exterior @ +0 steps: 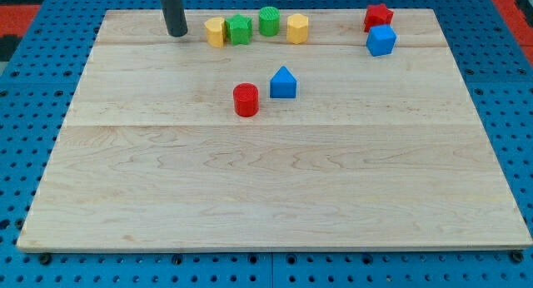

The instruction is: Slide the yellow heart to the group of blocks

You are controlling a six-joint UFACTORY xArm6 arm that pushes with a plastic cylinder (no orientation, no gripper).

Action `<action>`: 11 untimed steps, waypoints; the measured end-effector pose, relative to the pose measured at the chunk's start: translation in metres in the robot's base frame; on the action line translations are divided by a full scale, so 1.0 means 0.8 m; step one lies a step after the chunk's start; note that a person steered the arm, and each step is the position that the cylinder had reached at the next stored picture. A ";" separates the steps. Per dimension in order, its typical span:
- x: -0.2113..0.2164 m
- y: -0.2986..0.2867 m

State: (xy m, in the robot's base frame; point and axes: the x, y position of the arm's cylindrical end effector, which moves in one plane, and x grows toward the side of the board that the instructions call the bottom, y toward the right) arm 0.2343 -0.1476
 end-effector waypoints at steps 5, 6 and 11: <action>-0.001 0.076; -0.003 0.143; 0.100 0.156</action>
